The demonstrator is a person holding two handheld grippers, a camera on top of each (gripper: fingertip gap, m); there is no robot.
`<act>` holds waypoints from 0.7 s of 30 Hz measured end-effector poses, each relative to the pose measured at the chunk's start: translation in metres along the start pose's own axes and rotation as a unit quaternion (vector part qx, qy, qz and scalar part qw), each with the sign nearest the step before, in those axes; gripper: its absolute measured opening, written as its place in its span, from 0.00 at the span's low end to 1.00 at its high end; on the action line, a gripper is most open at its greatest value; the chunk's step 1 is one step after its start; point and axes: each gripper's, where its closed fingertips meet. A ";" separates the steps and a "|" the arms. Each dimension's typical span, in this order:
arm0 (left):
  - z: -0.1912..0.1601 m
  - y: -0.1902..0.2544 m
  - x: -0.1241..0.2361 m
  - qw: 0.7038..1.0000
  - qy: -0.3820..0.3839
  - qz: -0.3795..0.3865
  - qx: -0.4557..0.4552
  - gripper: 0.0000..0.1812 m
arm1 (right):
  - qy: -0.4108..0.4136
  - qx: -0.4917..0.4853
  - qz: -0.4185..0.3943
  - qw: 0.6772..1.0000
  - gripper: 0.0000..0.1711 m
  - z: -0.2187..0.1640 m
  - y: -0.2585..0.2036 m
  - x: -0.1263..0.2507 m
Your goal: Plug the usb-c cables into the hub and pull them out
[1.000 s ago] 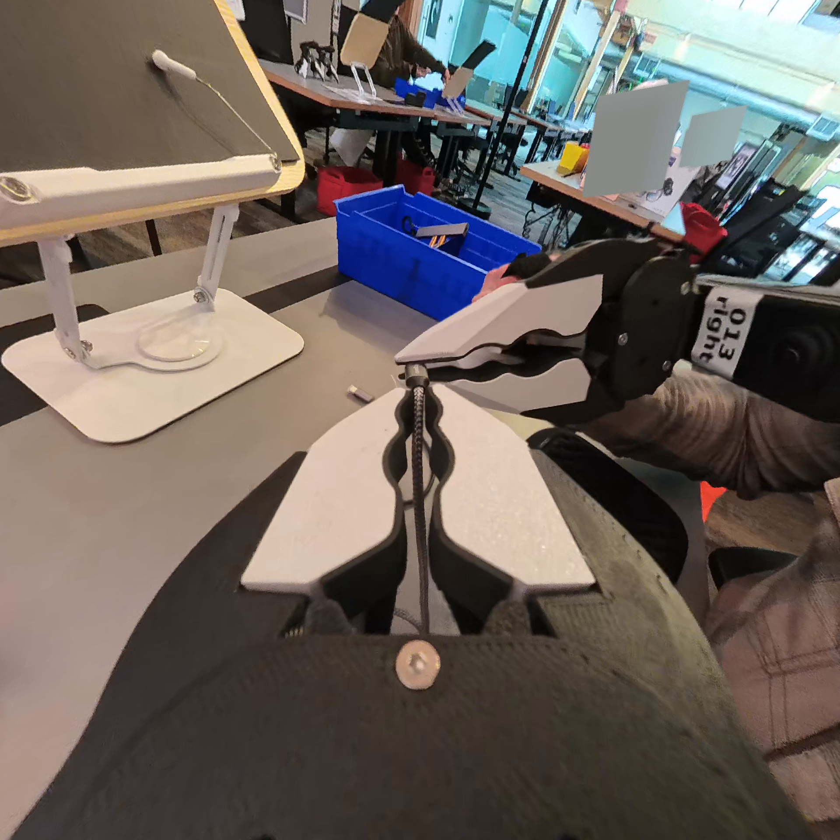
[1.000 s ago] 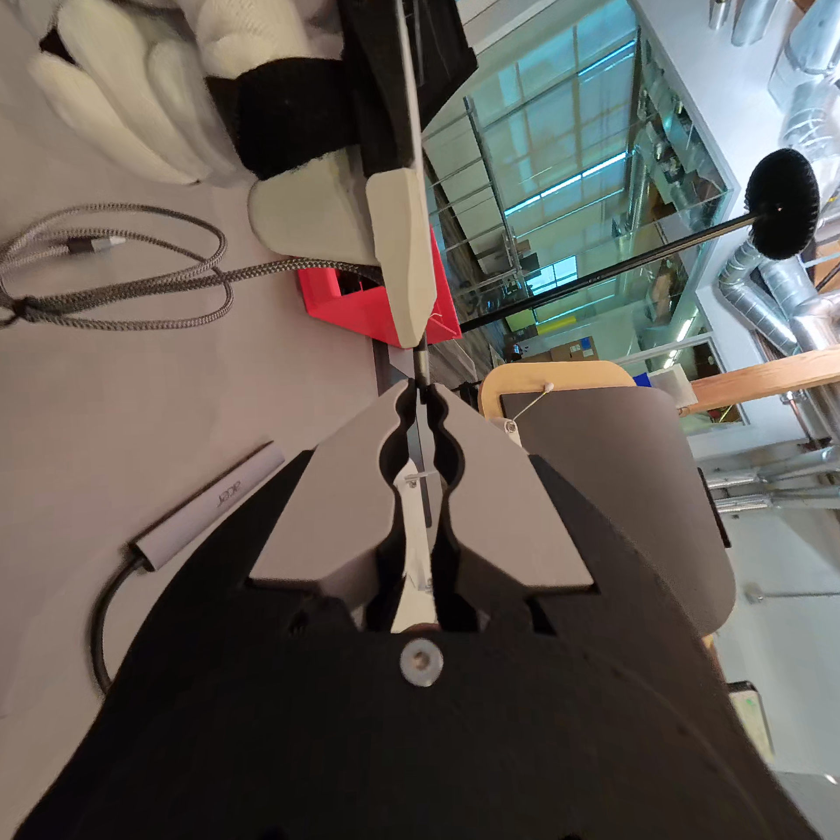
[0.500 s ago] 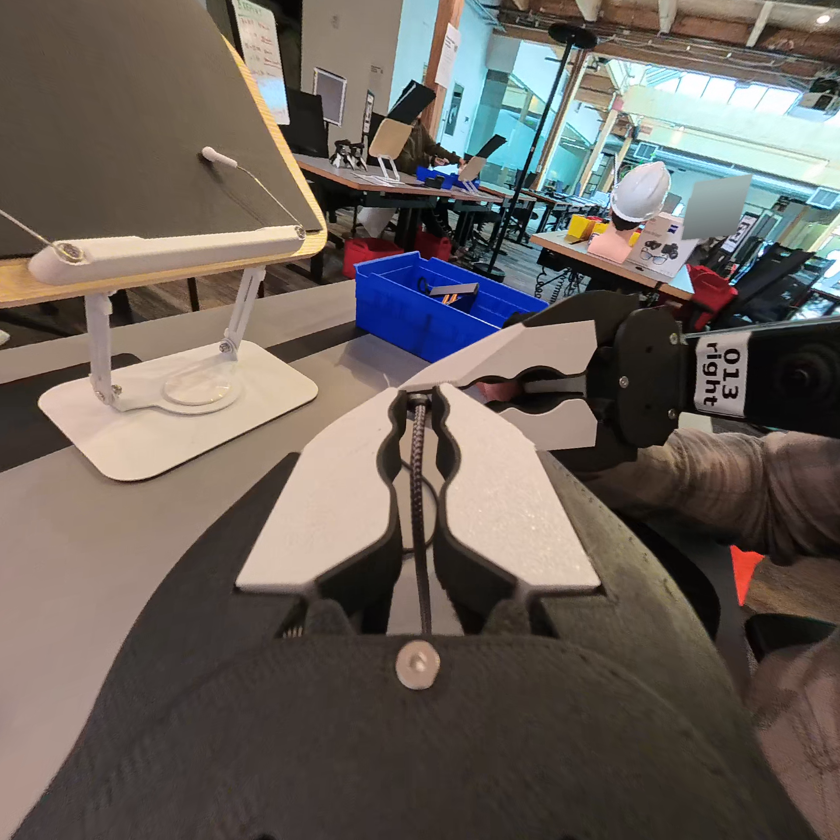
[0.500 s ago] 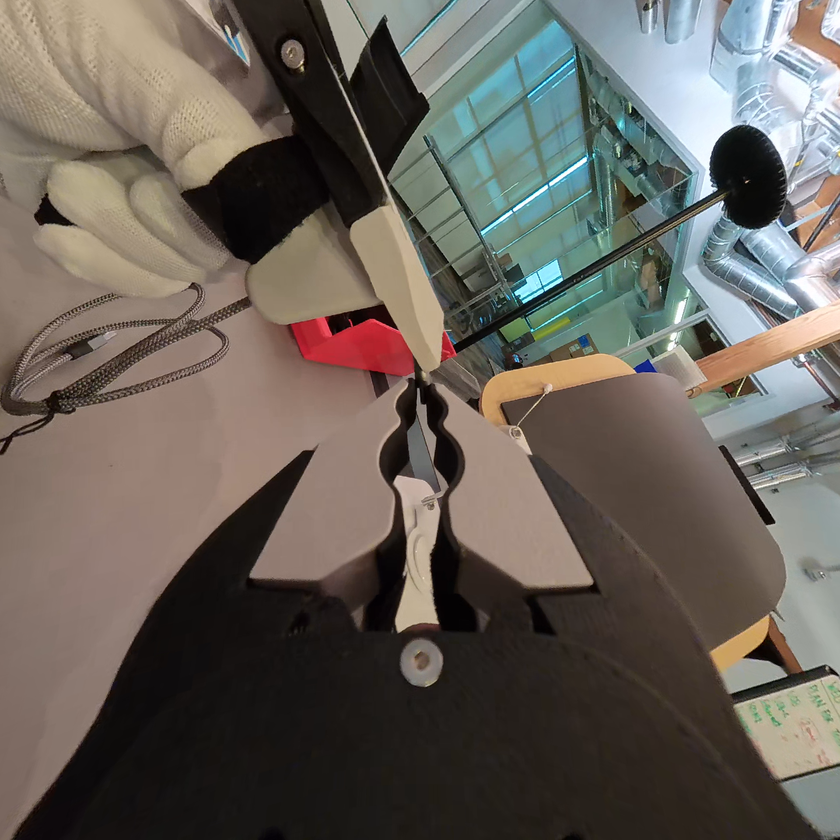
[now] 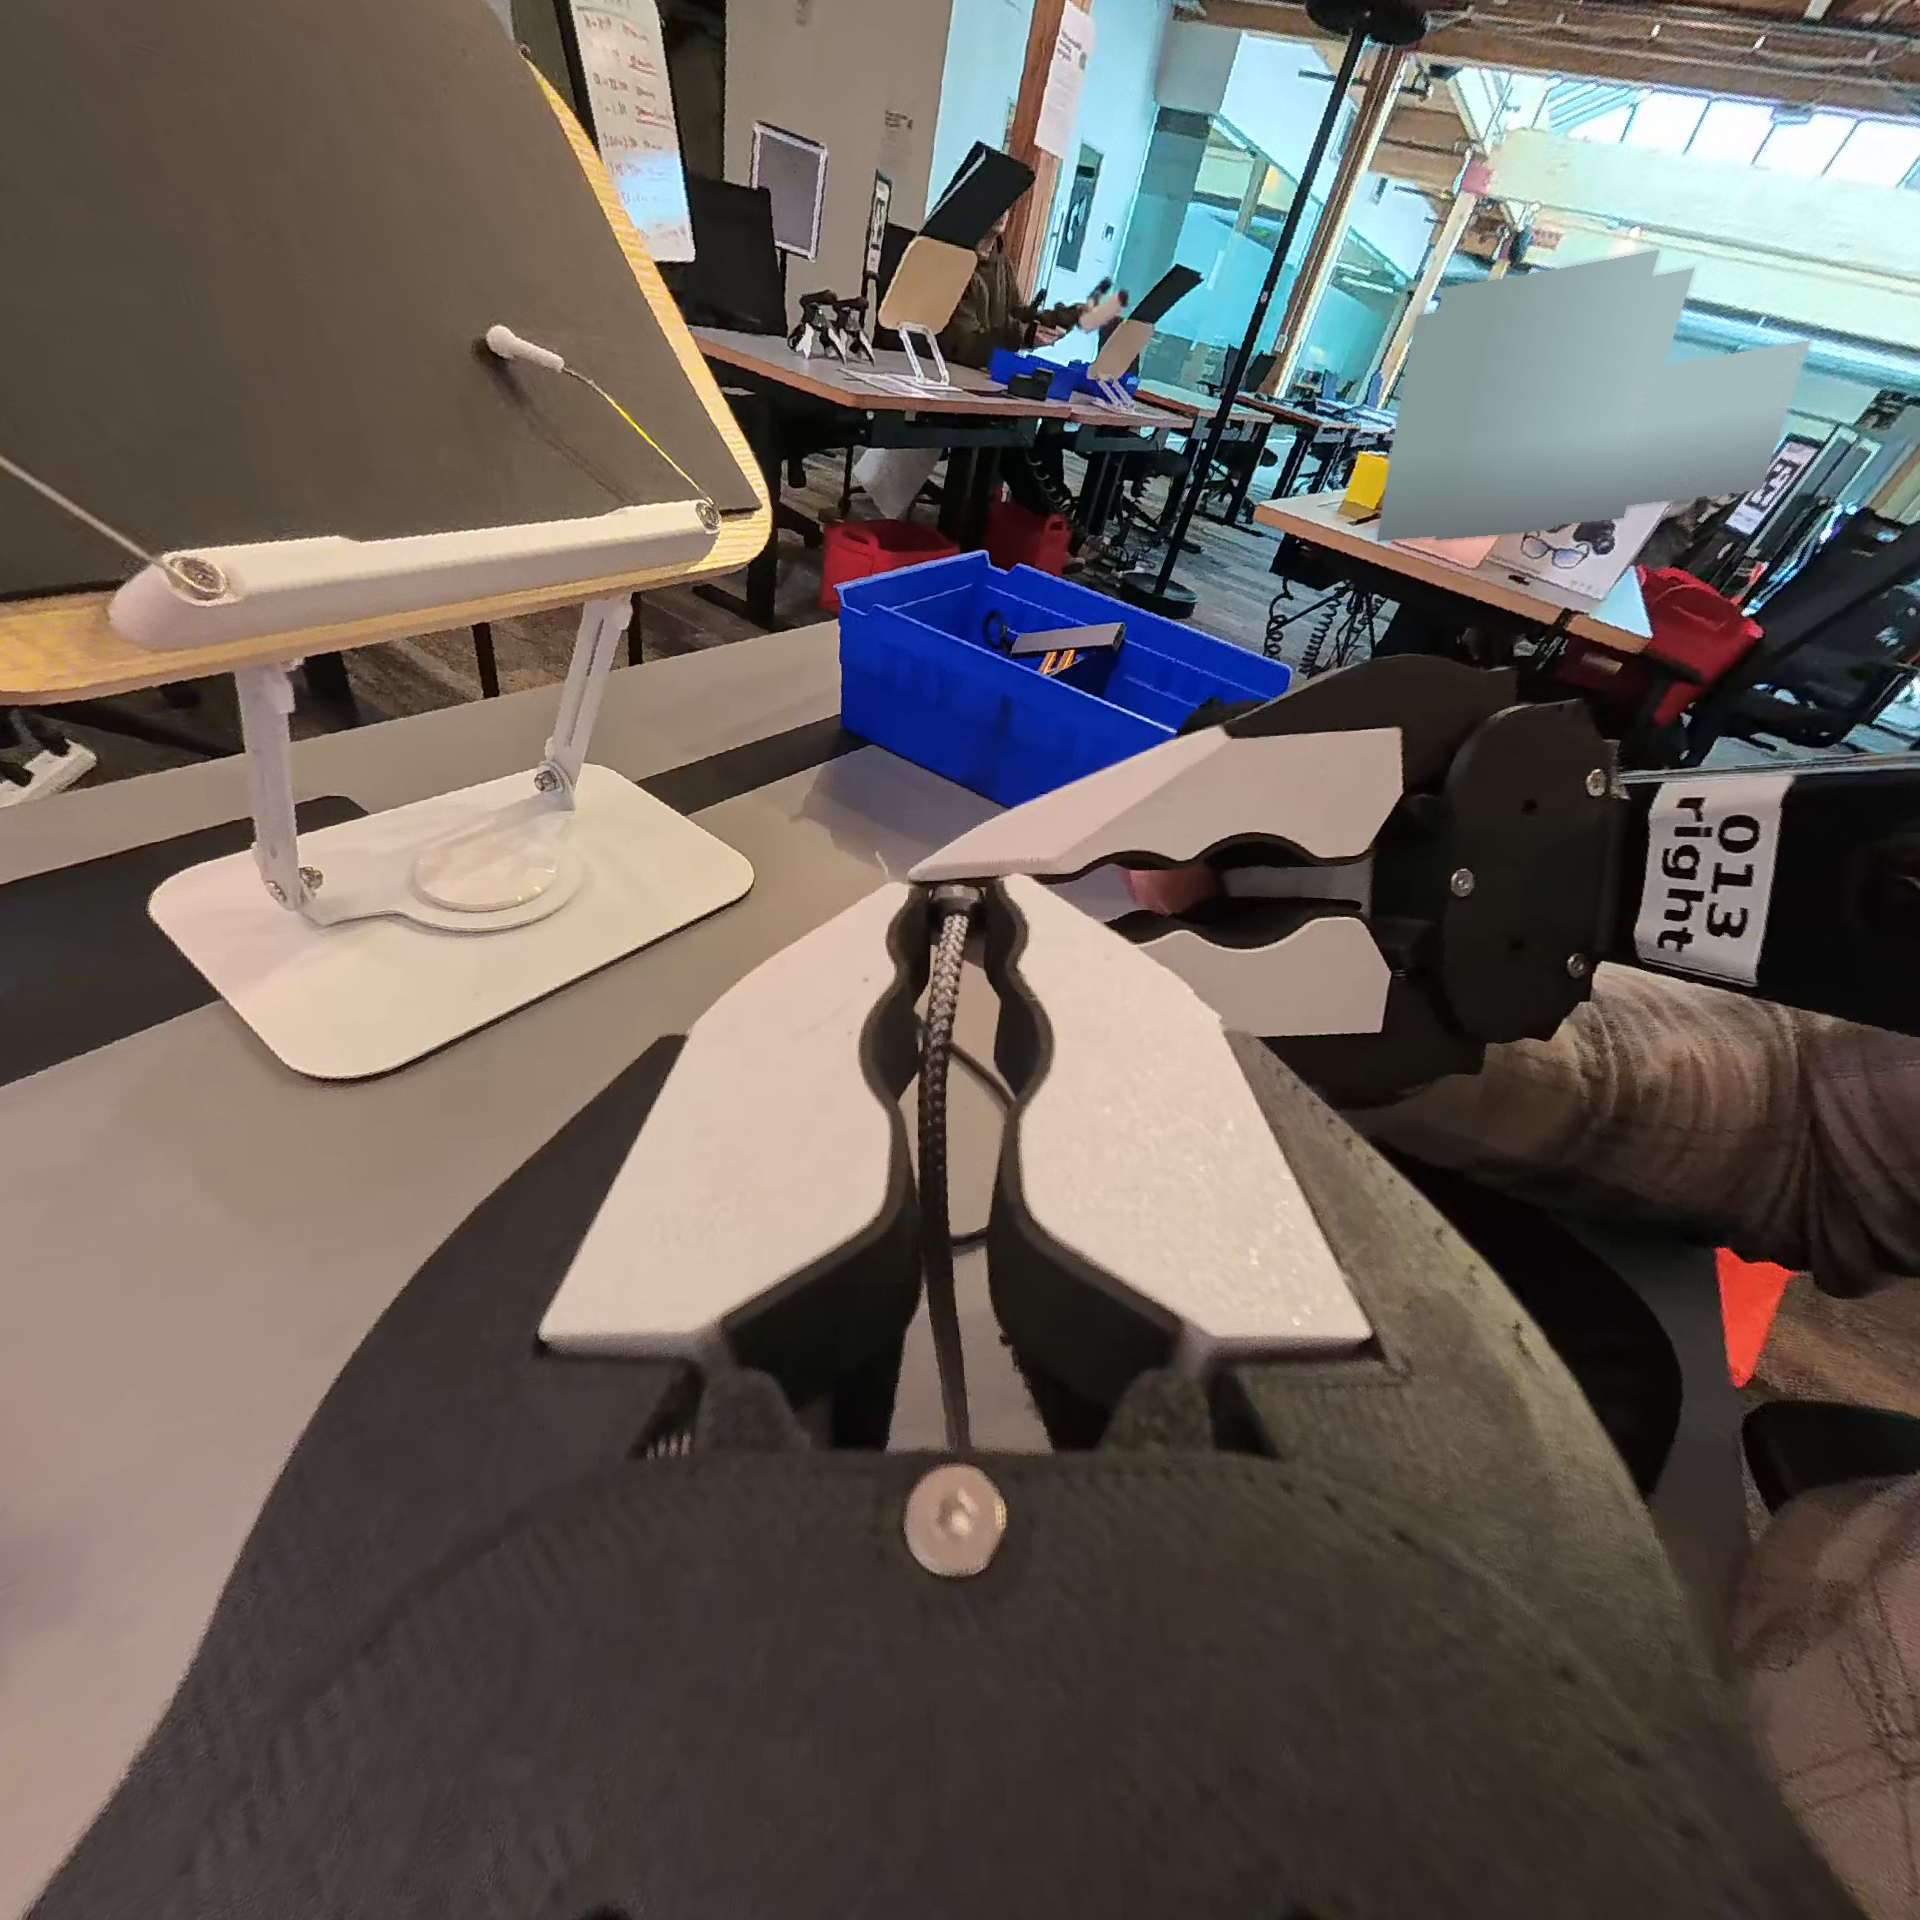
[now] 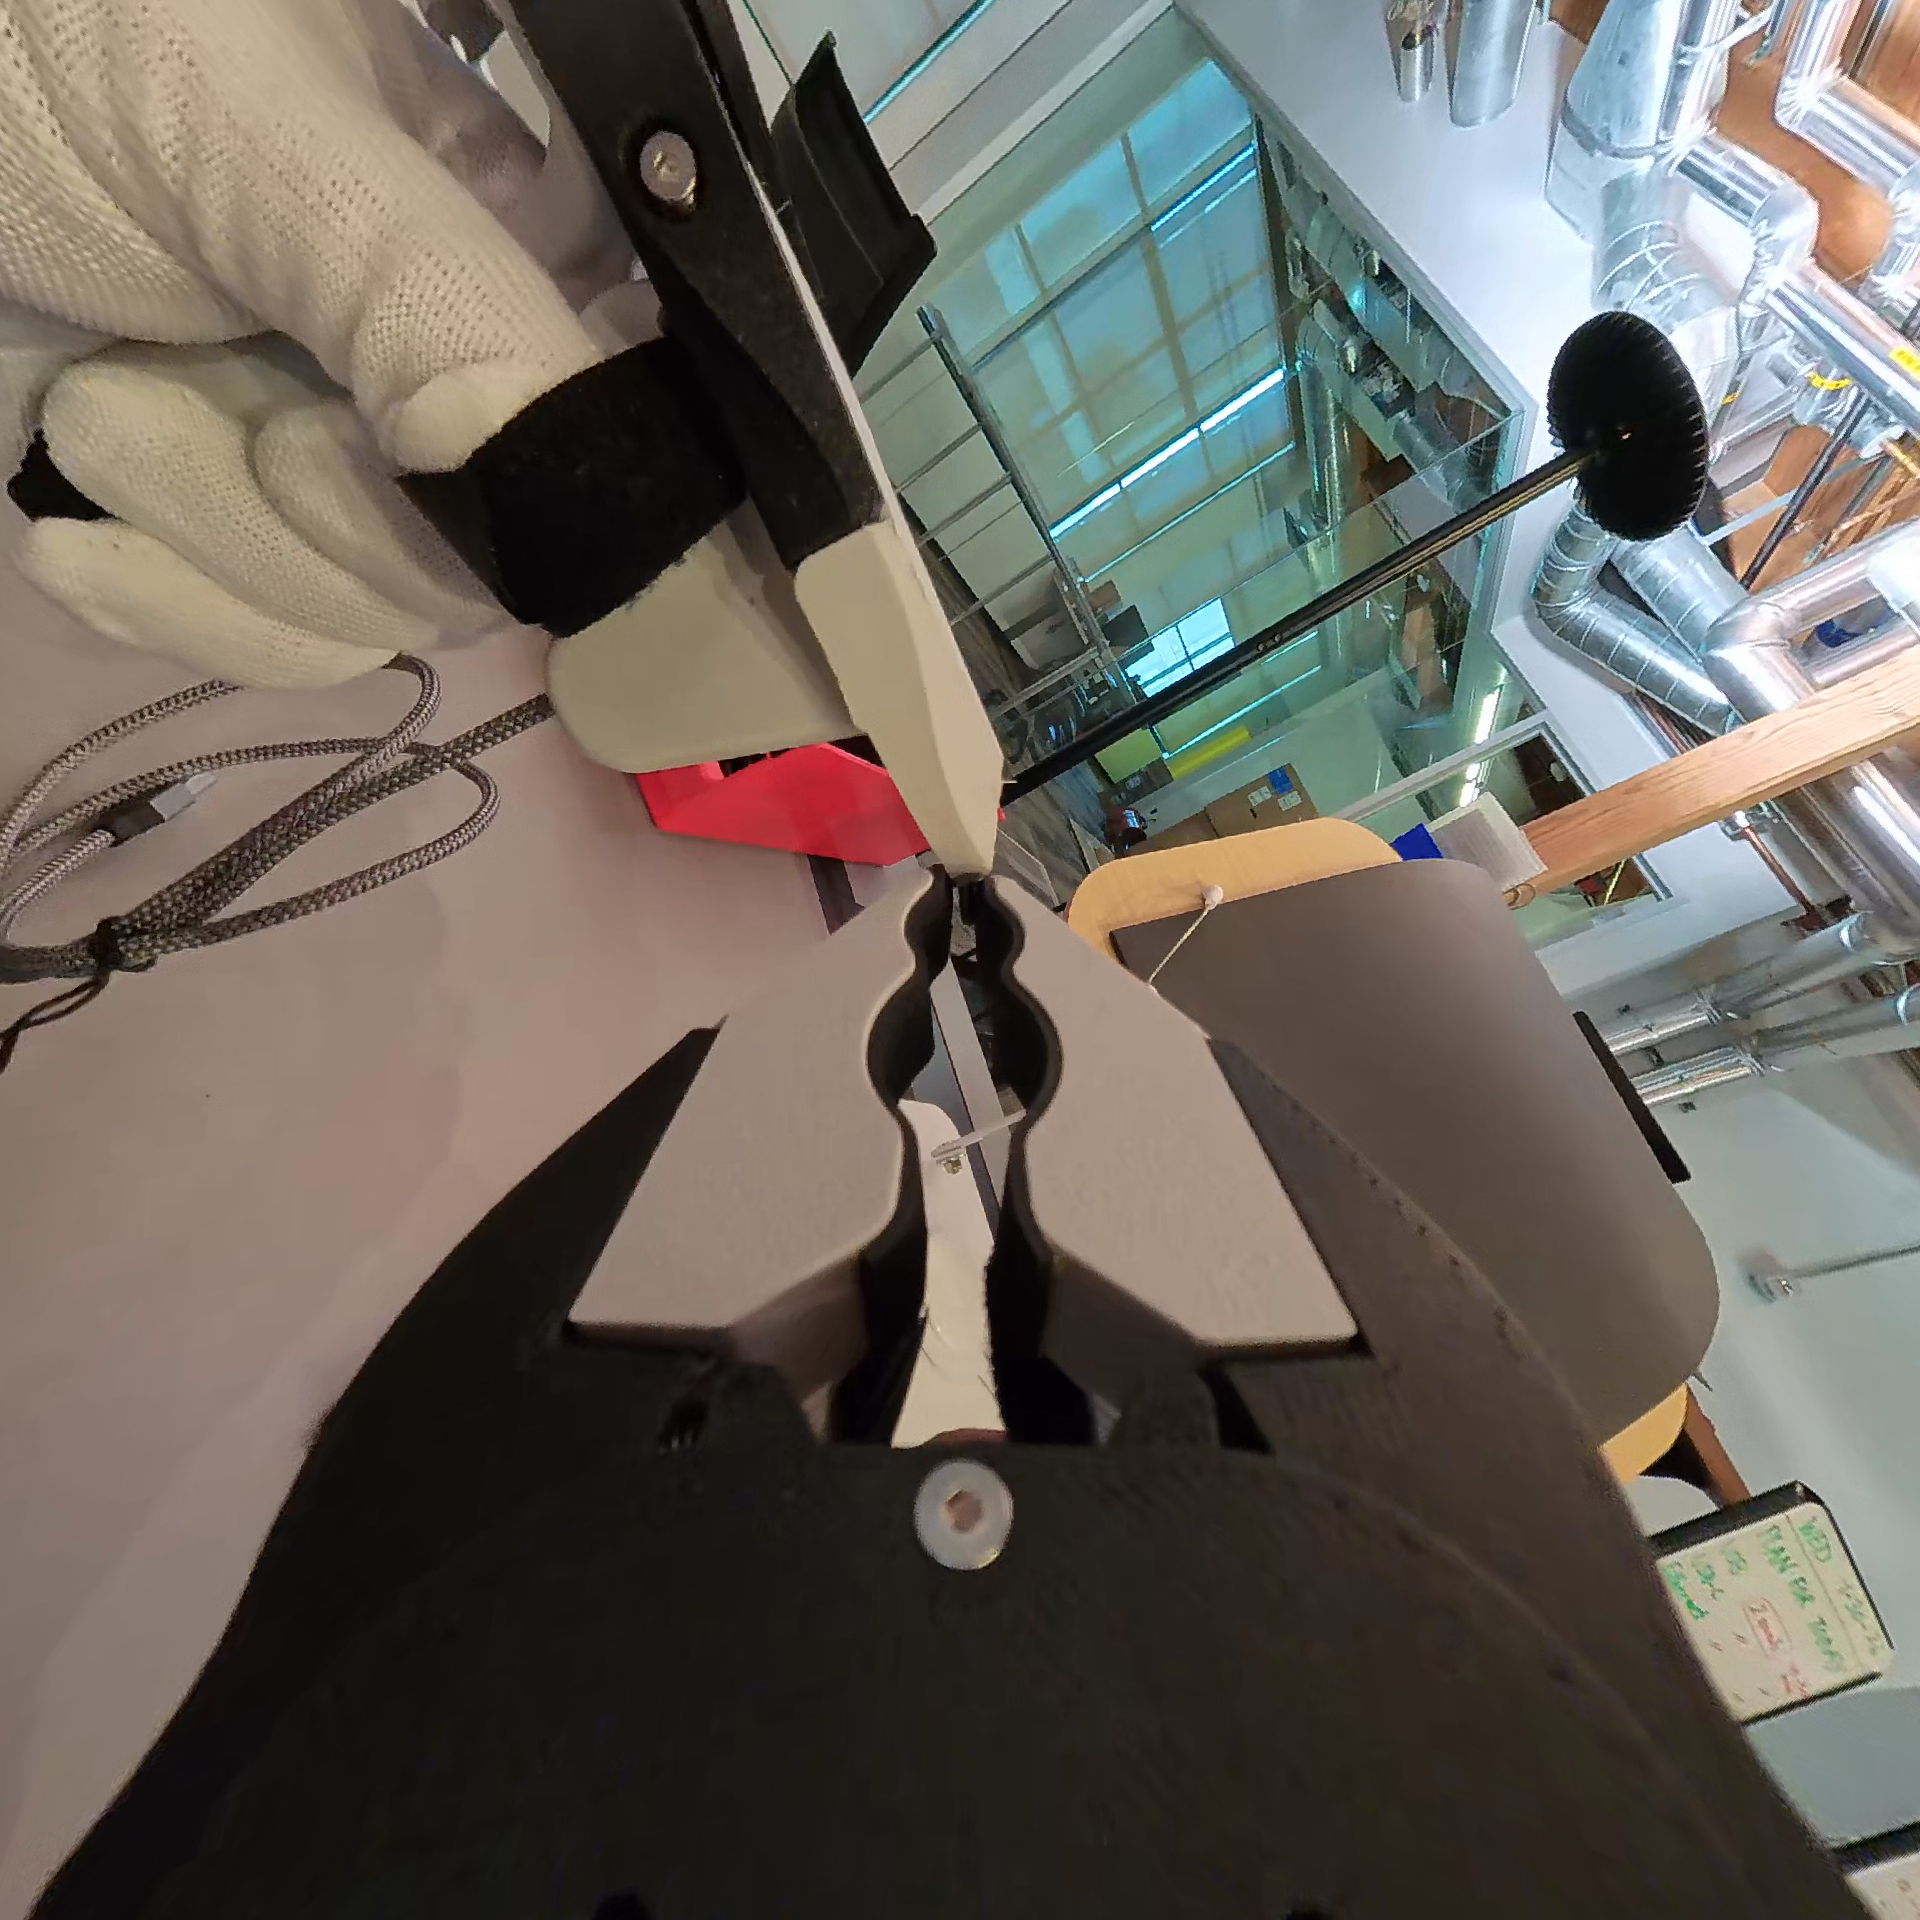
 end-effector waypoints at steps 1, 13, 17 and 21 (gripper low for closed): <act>0.000 -0.001 0.000 1.000 -0.001 0.001 0.001 0.06 | 0.001 -0.004 0.002 1.000 0.01 0.000 0.000 -0.001; 0.017 -0.067 0.026 0.995 -0.027 0.069 -0.068 0.06 | -0.143 -0.228 0.108 0.957 0.24 -0.067 -0.014 0.015; 0.023 -0.081 0.013 0.995 -0.027 0.058 -0.082 0.06 | -0.269 -0.314 0.165 0.896 0.24 -0.113 -0.056 0.024; 0.035 -0.096 -0.006 0.991 -0.026 0.069 -0.111 0.06 | -0.330 -0.361 0.181 0.853 0.24 -0.138 -0.090 0.020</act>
Point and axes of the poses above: each gripper's, where its closed fingertips meet, x back along the fingers, z out of its top, y = z × x across the jaws, and after that the axes turned 10 degrees about -x, right-handed
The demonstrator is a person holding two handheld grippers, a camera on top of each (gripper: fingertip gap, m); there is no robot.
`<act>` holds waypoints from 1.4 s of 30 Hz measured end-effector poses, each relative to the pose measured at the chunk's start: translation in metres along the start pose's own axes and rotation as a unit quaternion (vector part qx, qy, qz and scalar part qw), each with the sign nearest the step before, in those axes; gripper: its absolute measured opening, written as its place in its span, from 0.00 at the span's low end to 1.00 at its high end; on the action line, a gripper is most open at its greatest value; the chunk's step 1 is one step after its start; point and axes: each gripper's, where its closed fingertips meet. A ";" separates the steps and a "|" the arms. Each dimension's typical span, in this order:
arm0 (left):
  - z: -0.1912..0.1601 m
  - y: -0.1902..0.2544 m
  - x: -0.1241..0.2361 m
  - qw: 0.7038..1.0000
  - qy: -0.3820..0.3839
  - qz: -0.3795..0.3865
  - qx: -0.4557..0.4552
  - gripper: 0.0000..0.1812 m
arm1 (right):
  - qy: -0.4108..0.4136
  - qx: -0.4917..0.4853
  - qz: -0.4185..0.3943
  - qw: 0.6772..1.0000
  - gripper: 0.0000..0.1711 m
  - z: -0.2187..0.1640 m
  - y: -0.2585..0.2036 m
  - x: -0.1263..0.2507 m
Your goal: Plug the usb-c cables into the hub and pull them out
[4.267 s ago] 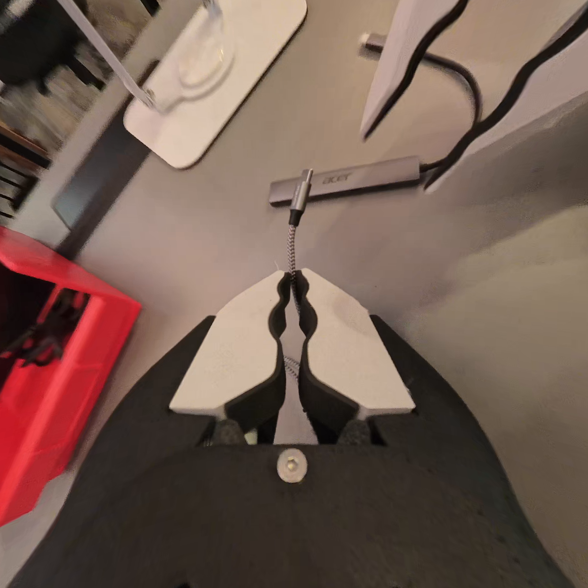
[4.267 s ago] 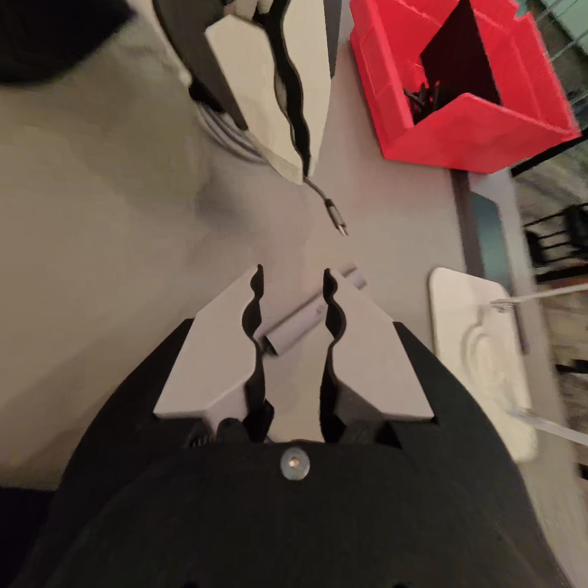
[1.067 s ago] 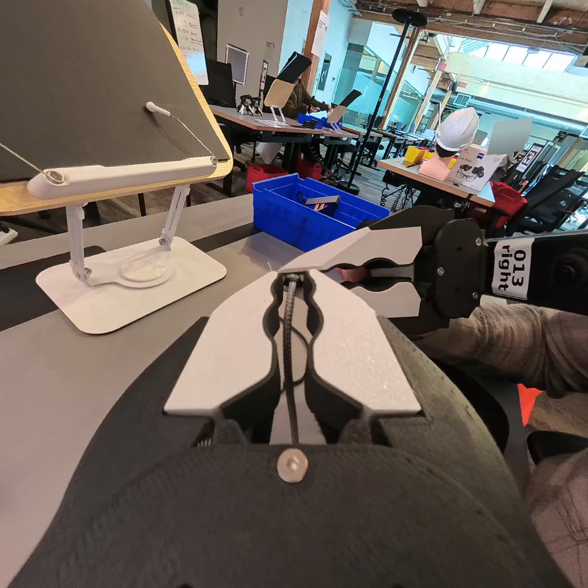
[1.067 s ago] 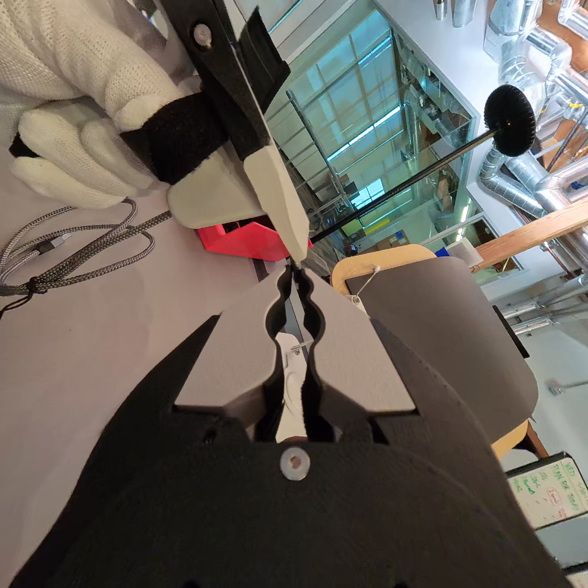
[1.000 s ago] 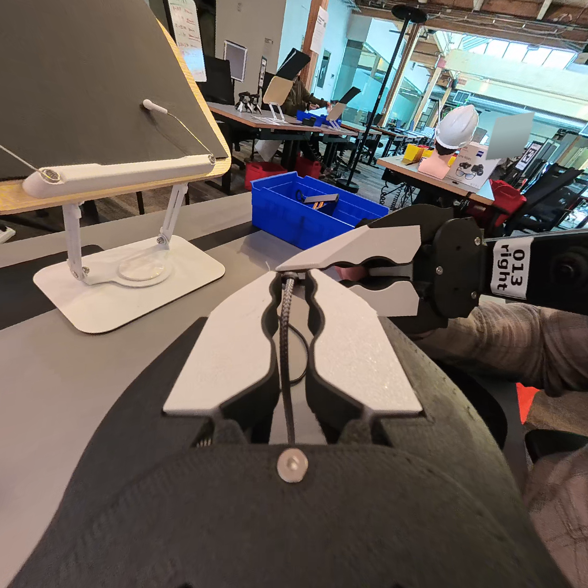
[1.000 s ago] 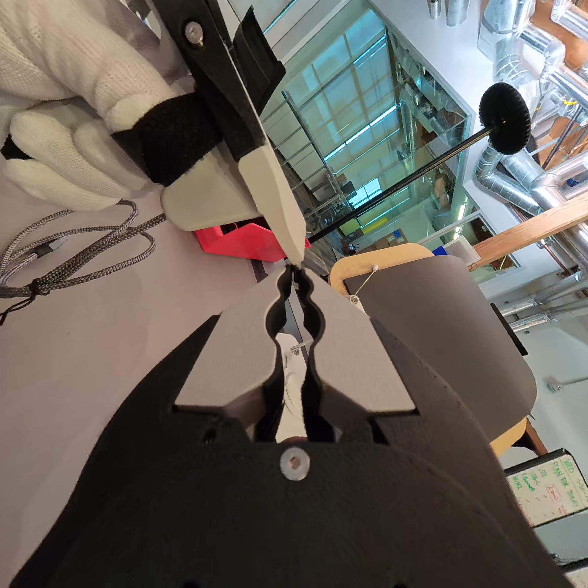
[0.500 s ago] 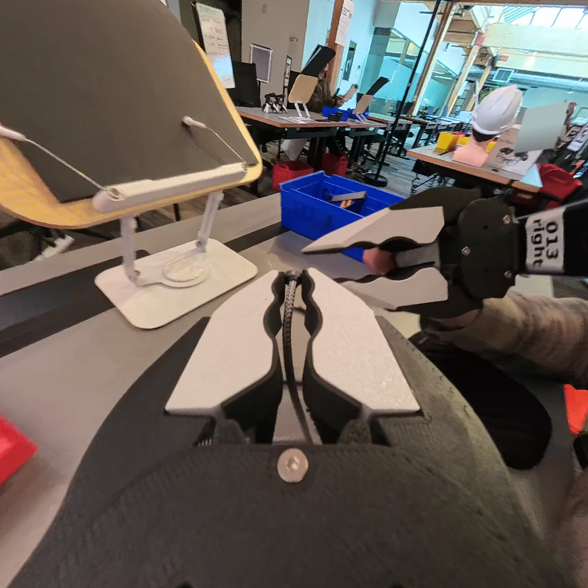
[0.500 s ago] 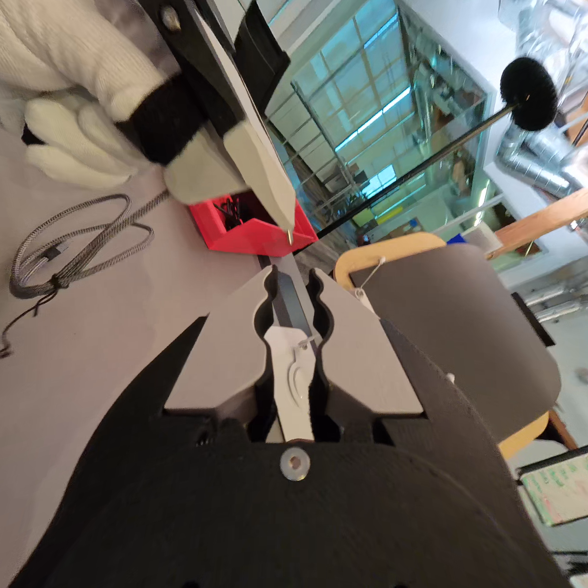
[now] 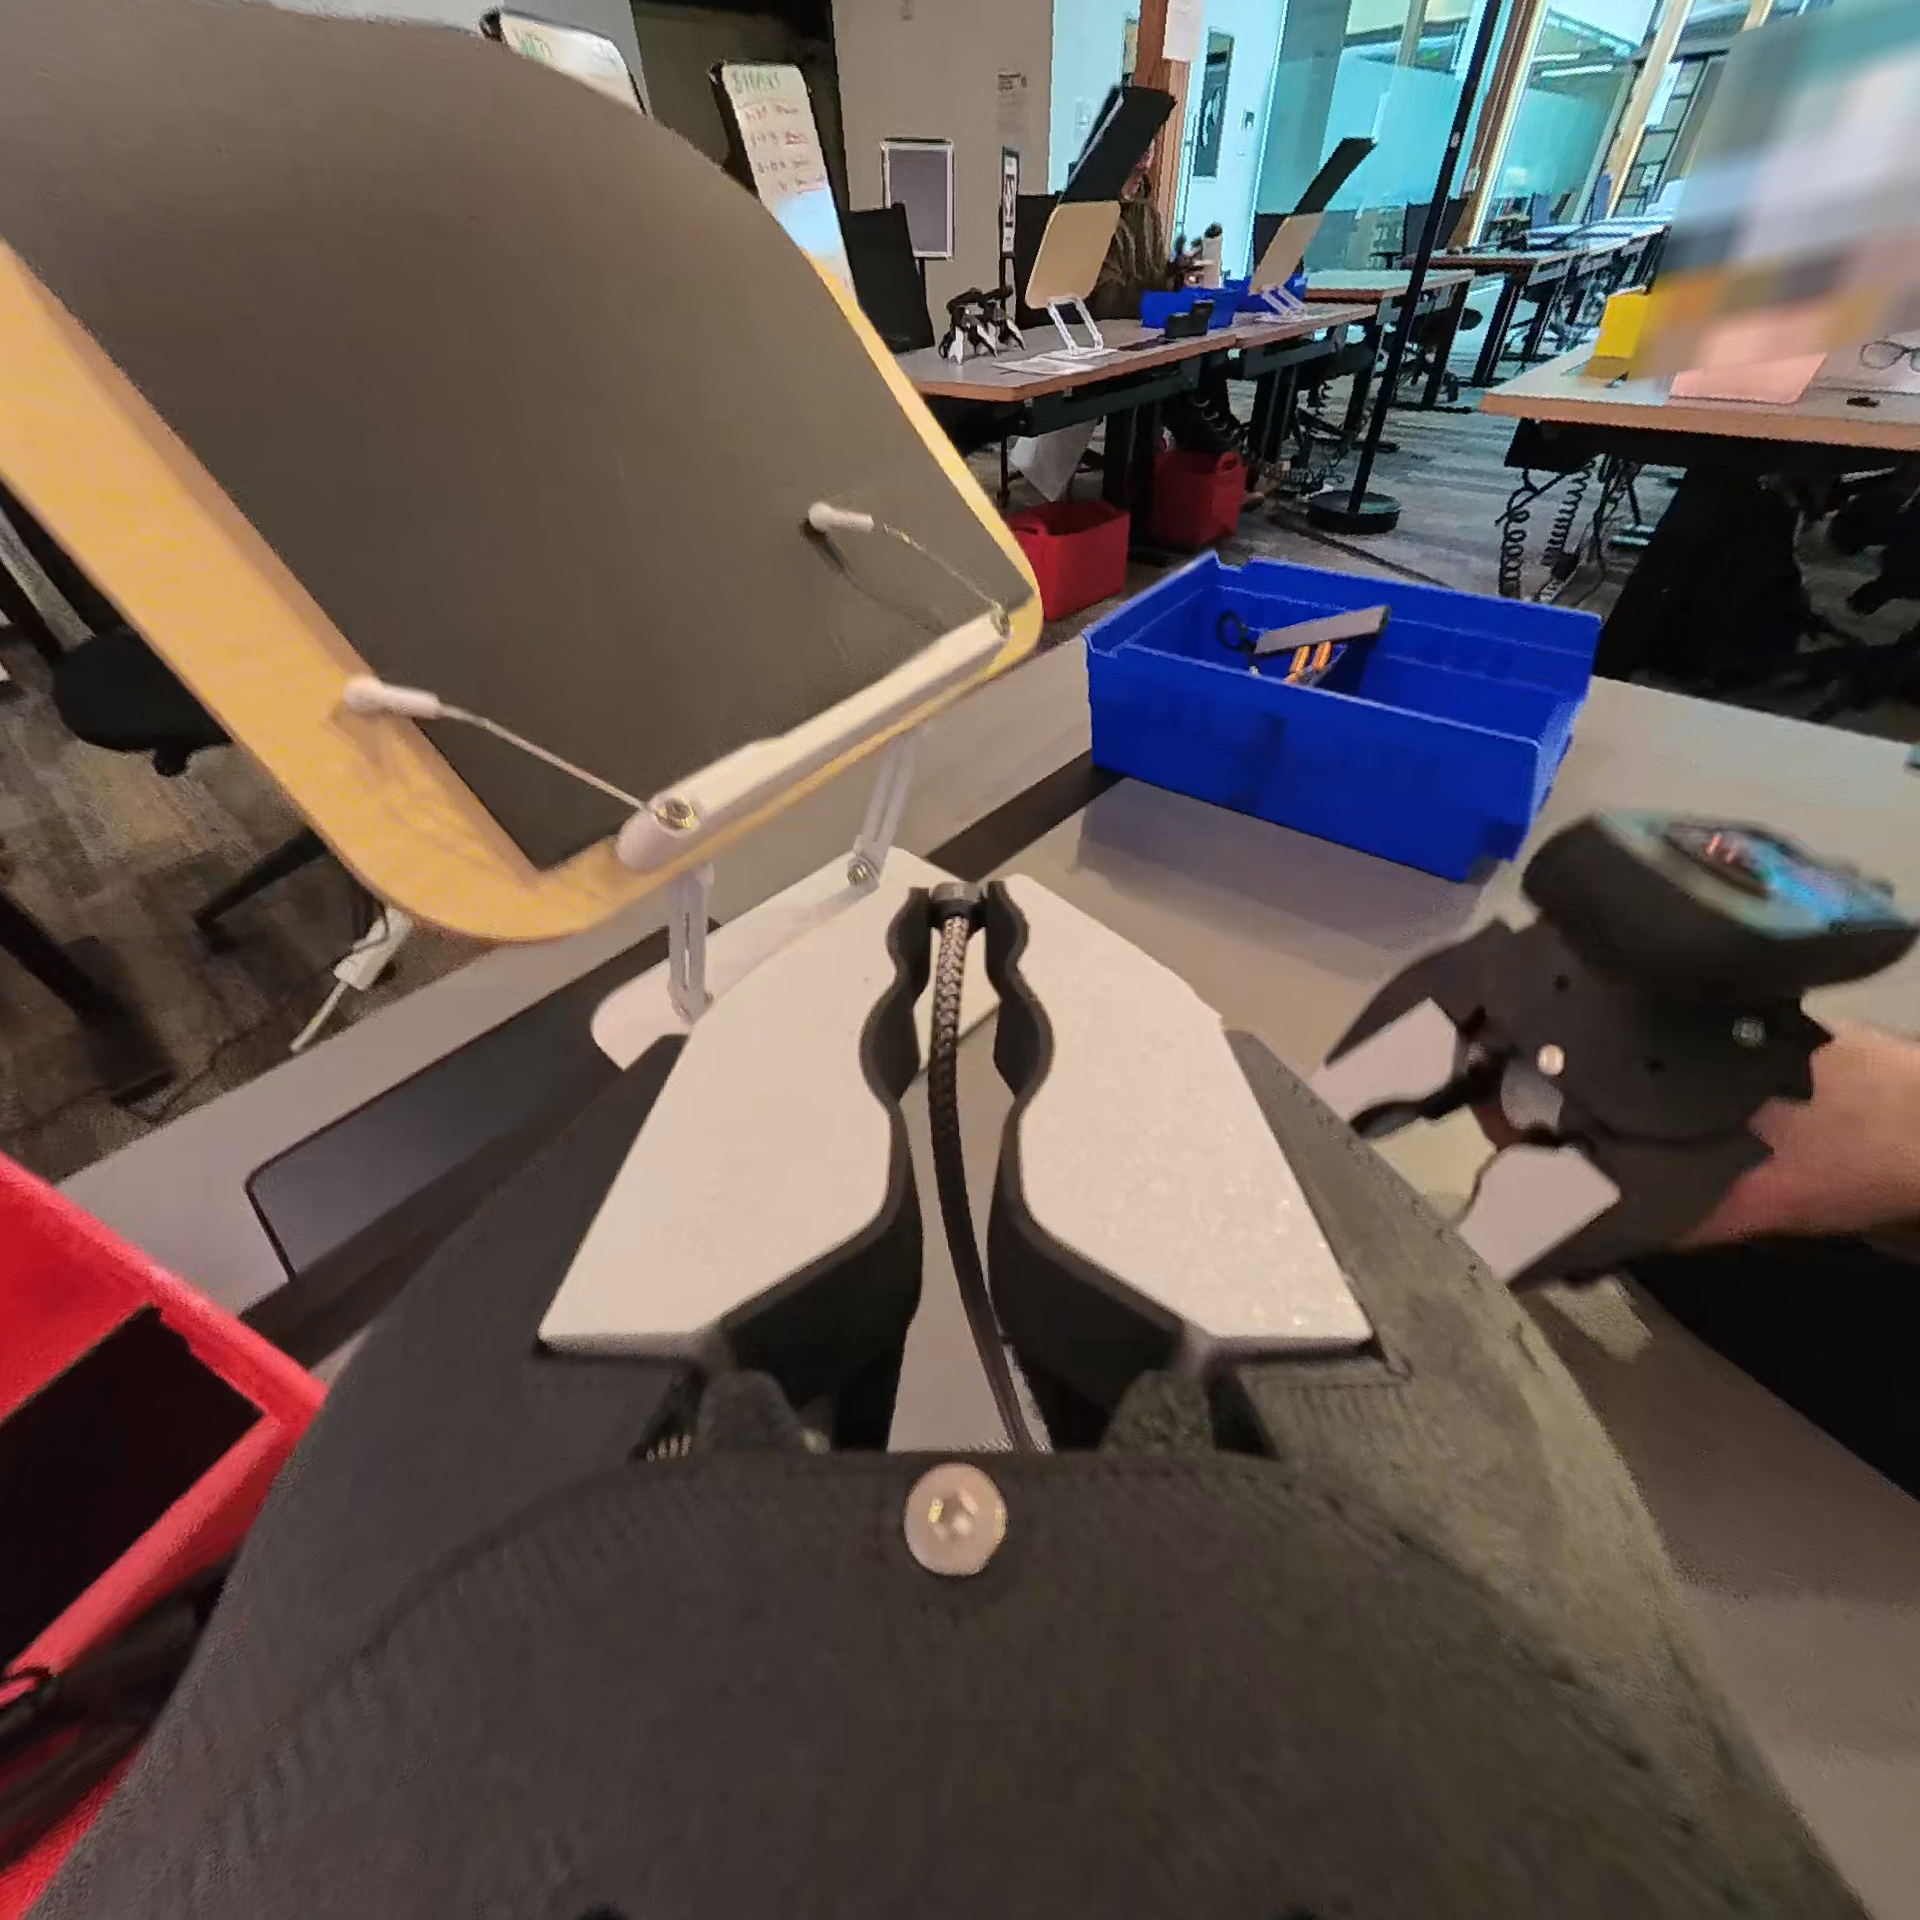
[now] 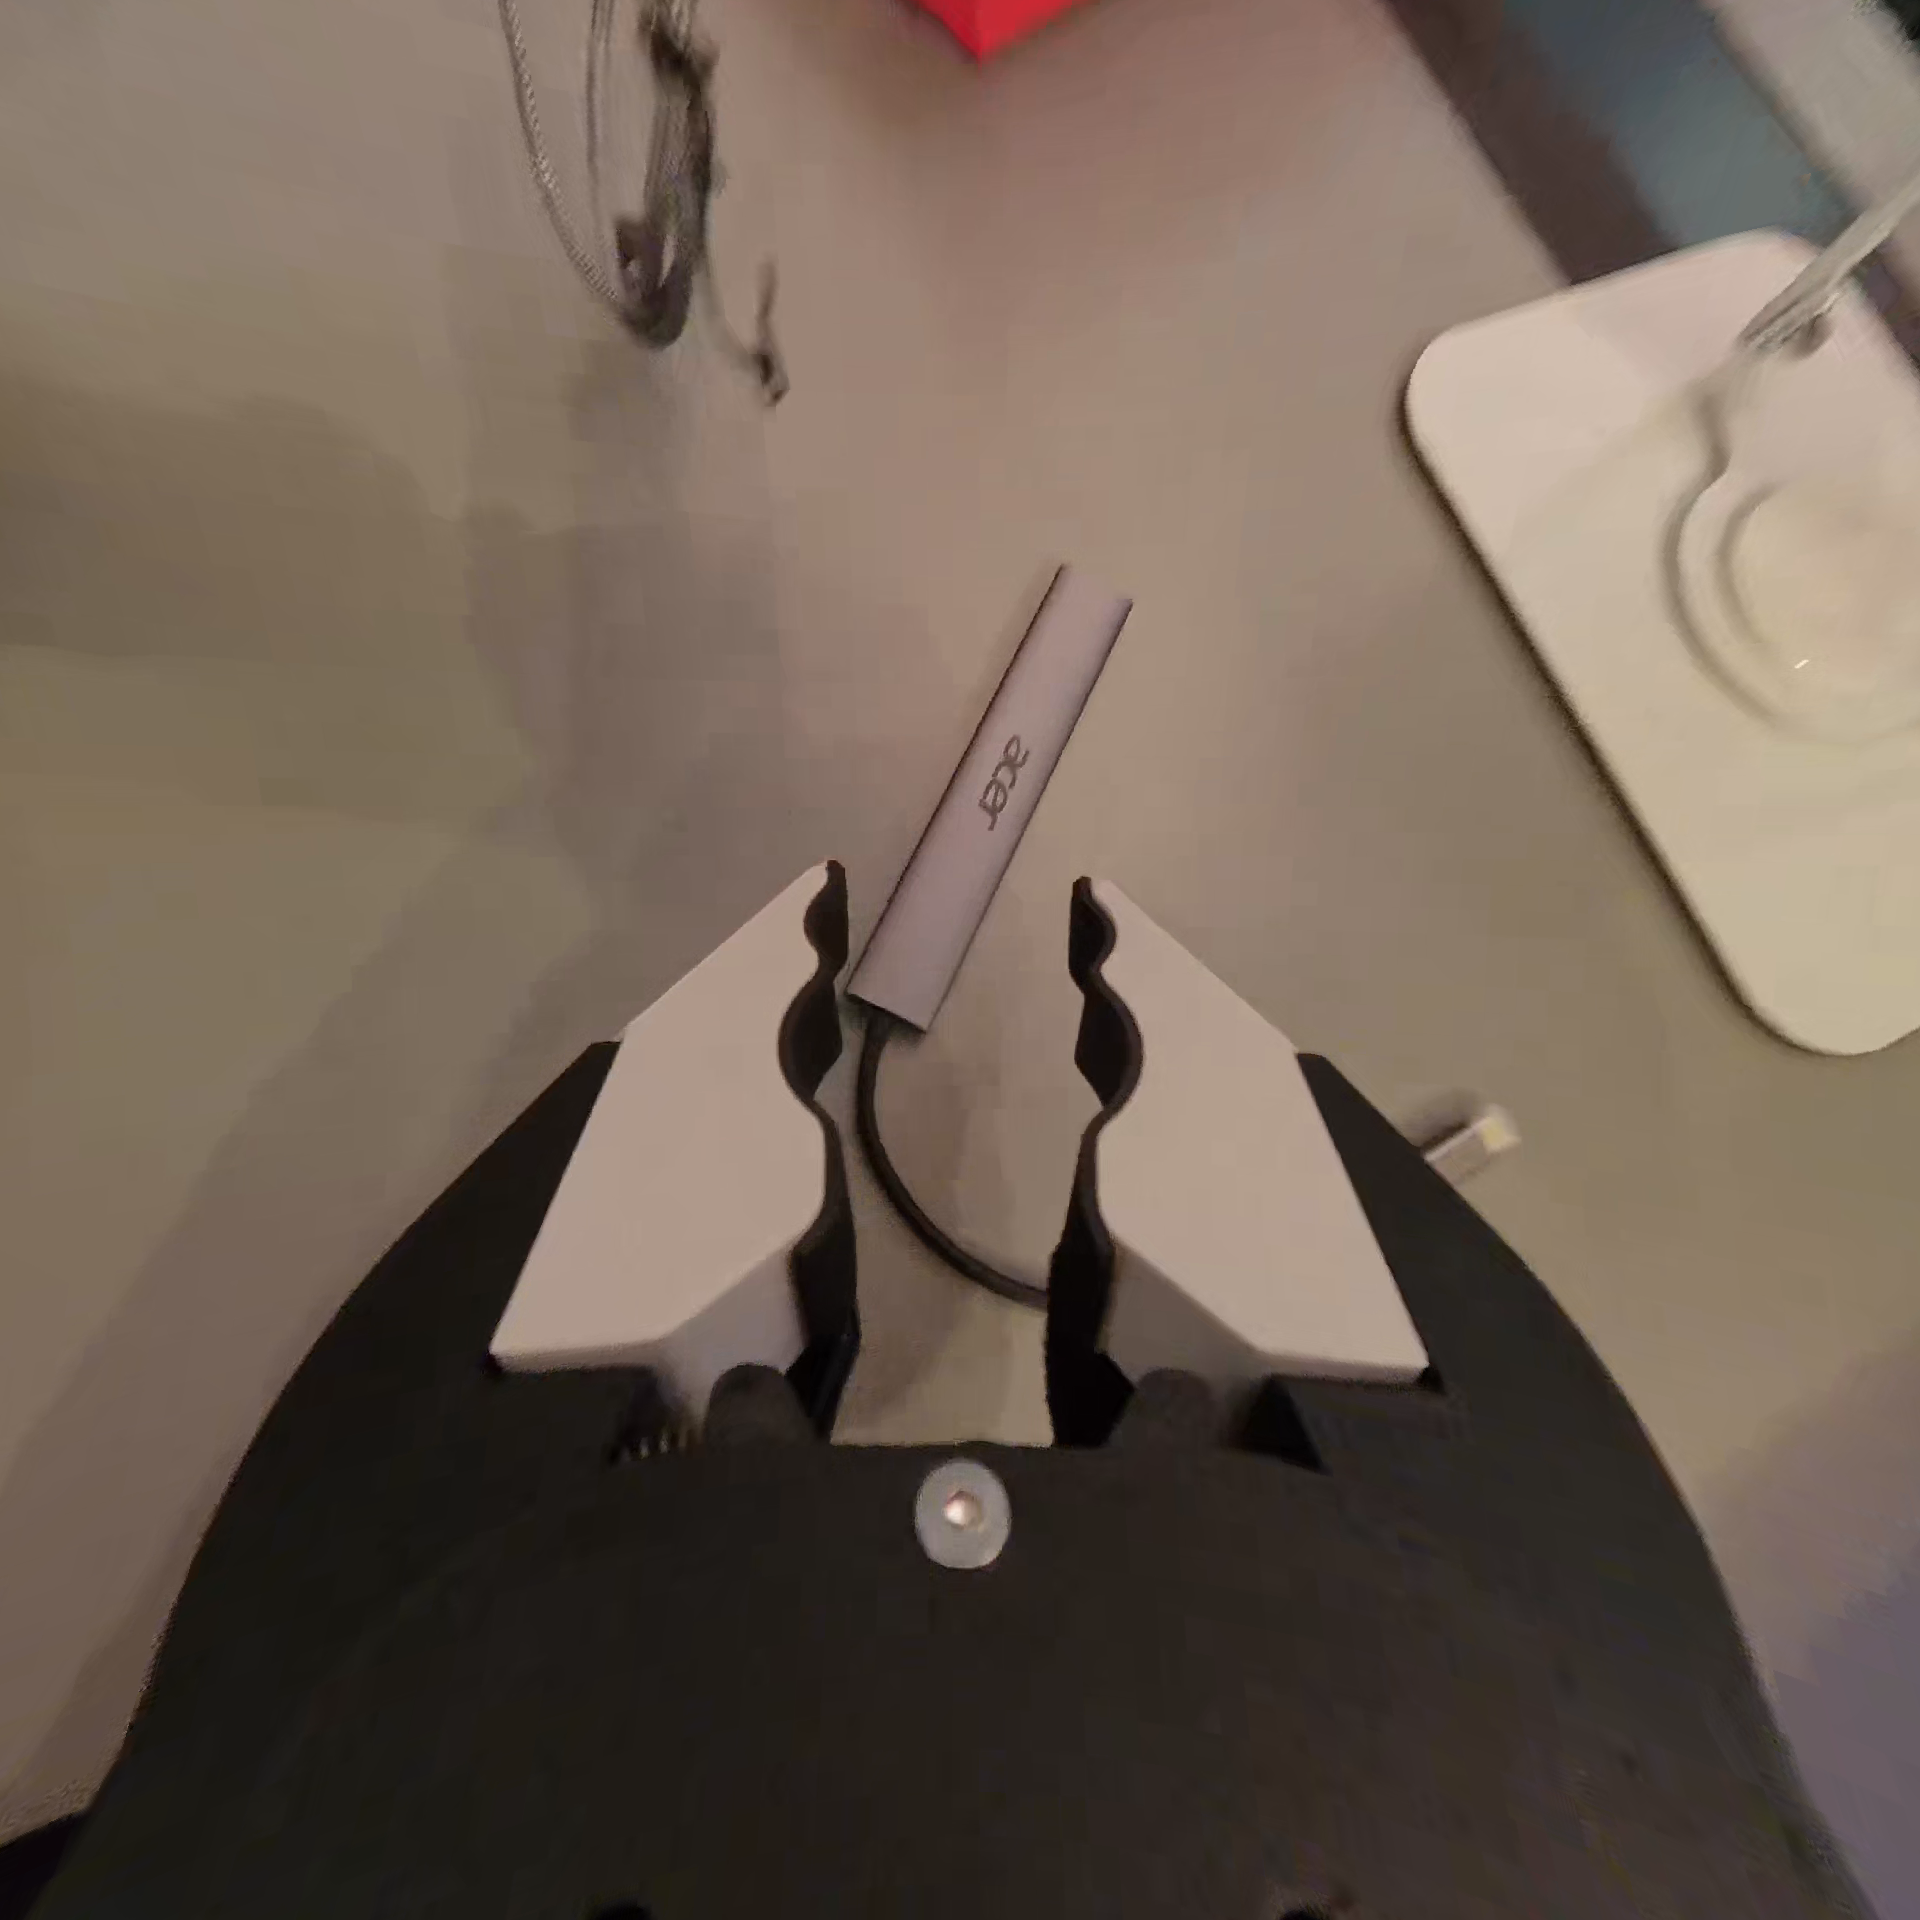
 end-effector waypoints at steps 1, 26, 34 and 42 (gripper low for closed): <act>0.005 -0.003 -0.005 1.000 0.003 0.000 -0.005 0.06 | -0.014 -0.013 0.001 1.000 0.24 -0.005 0.000 -0.007; 0.052 -0.061 0.015 0.996 0.085 0.023 -0.010 0.06 | 0.280 -0.051 0.282 0.916 0.11 0.059 0.013 0.063; 0.048 -0.049 0.004 0.996 0.058 0.038 -0.056 0.06 | 0.275 -0.071 0.202 0.937 0.11 0.102 0.041 0.080; 0.046 -0.038 -0.001 0.993 0.029 0.045 -0.107 0.06 | 0.220 -0.051 0.149 0.963 0.11 0.175 0.046 0.091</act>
Point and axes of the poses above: each gripper's, where its closed fingertips meet, x back along the fingers, z out of its top, y = z × x across the jaws, and after that the axes turned 10 degrees about -x, right-handed
